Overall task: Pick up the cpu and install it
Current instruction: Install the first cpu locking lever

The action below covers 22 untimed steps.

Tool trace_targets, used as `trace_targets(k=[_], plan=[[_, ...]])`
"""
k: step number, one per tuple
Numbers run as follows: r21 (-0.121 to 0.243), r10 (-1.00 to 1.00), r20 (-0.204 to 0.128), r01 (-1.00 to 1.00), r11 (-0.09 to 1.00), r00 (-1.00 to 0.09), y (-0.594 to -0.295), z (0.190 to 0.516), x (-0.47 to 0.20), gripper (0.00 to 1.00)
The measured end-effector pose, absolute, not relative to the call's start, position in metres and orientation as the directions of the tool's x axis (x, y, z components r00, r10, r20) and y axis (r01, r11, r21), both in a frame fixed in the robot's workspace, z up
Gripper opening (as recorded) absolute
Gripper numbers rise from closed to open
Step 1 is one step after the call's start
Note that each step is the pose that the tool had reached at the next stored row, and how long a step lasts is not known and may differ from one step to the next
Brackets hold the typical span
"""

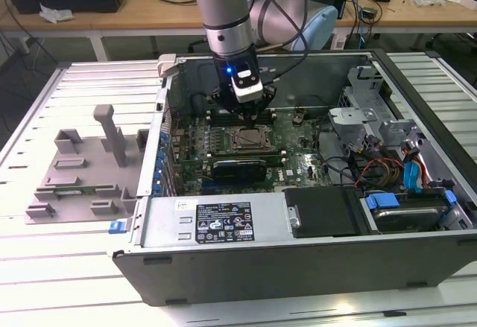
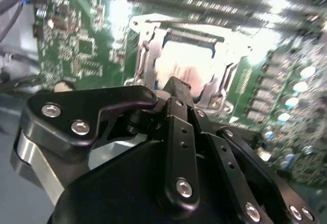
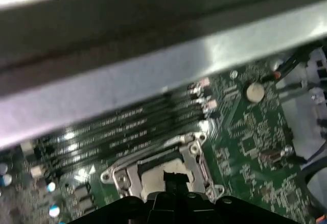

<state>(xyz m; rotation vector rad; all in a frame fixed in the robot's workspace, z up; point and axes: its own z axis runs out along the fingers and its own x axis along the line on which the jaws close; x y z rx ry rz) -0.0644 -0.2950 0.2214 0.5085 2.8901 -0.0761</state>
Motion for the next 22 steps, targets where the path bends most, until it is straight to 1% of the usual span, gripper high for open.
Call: trace_targets(k=[1,3,4,5,6,7,8,15,22], plan=[[-0.024,0.331,-0.206,0.343,0.939,-0.921,-0.295,0.221,-0.064,0.11],[-0.025,0.331,-0.204,0.343,0.939,-0.921,-0.295,0.221,-0.064,0.11],[-0.030,0.331,-0.189,0.342,0.939,-0.925,-0.295,0.221,-0.063,0.11],[-0.036,0.331,-0.172,0.342,0.939,-0.928,-0.295,0.221,-0.062,0.11],[-0.044,0.331,-0.145,0.341,0.939,-0.932,-0.296,0.221,-0.060,0.11],[-0.051,0.332,-0.104,0.339,0.940,-0.937,-0.297,0.221,-0.058,0.11],[-0.045,0.333,-0.085,0.338,0.940,-0.939,-0.298,0.221,-0.057,0.11],[-0.040,0.316,-0.082,0.320,0.946,-0.945,-0.299,0.221,-0.057,0.11],[-0.040,0.196,-0.083,0.200,0.979,-0.977,-0.299,0.219,-0.054,0.11]])
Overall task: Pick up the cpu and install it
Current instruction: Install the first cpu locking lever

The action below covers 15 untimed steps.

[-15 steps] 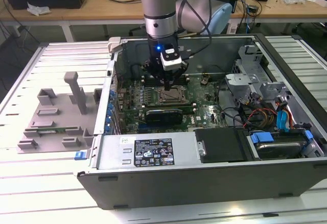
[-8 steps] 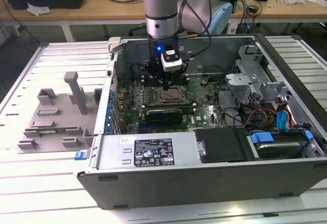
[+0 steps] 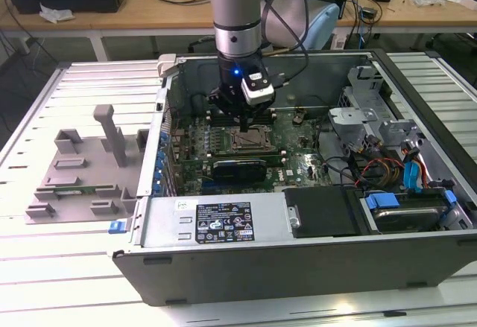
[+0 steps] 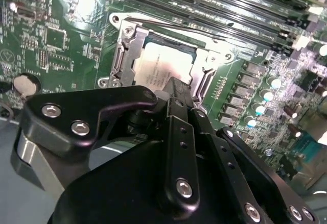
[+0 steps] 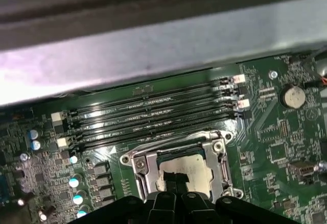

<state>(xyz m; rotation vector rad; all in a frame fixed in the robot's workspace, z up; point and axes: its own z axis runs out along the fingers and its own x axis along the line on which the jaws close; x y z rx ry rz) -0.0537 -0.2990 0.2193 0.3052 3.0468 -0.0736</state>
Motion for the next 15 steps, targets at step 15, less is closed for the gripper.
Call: trace_targets(k=[15], plan=[[-0.037,0.117,-0.085,0.121,0.992,-0.989,-0.313,0.219,-0.046,0.11]])
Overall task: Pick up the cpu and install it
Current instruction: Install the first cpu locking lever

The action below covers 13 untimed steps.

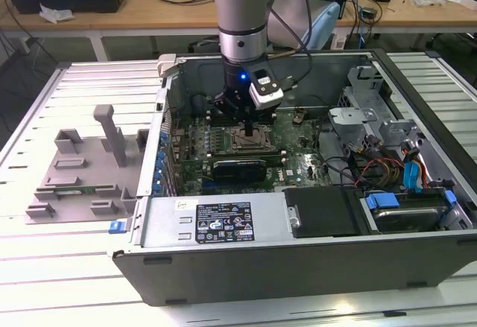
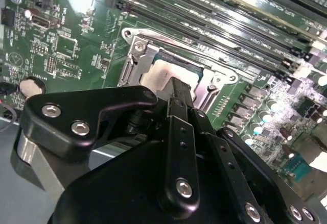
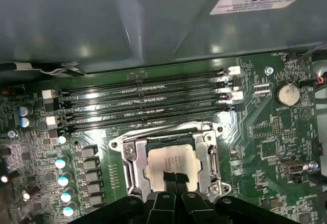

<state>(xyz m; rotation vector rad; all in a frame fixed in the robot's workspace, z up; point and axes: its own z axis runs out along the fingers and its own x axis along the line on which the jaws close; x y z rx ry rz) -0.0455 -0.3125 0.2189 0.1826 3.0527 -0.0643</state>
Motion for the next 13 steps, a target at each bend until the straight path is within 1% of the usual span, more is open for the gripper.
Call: trace_targets(k=[4,9,13], plan=[[-0.037,0.087,-0.085,0.090,0.995,-0.993,-0.313,0.222,-0.046,0.11],[-0.037,0.084,-0.085,0.088,0.995,-0.993,-0.313,0.239,-0.046,0.11],[-0.037,0.084,-0.085,0.088,0.995,-0.993,-0.312,0.242,-0.046,0.11]])
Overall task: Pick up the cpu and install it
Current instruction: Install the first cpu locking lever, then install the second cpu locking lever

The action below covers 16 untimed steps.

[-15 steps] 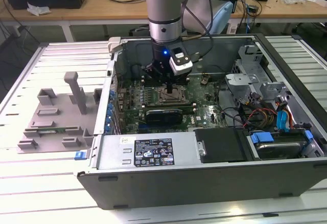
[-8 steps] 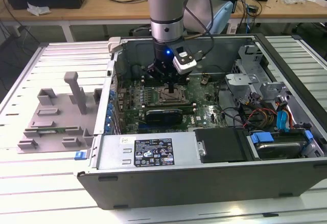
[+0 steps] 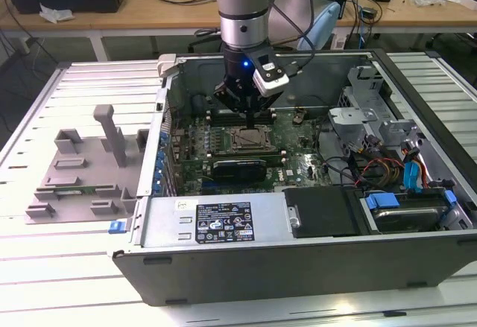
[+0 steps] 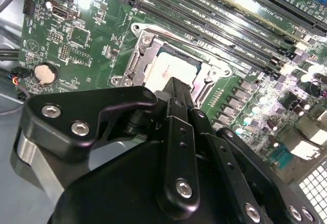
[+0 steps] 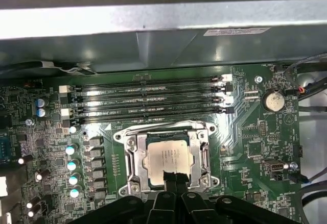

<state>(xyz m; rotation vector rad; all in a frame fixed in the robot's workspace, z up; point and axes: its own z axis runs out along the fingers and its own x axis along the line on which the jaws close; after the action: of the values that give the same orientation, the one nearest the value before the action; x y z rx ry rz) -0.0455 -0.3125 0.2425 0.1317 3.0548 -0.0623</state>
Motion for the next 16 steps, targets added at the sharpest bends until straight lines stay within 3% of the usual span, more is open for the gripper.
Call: trace_targets(k=[16], plan=[[-0.037,0.084,-0.085,0.088,0.995,-0.993,-0.3219,0.2433,-0.0456,0.11]])
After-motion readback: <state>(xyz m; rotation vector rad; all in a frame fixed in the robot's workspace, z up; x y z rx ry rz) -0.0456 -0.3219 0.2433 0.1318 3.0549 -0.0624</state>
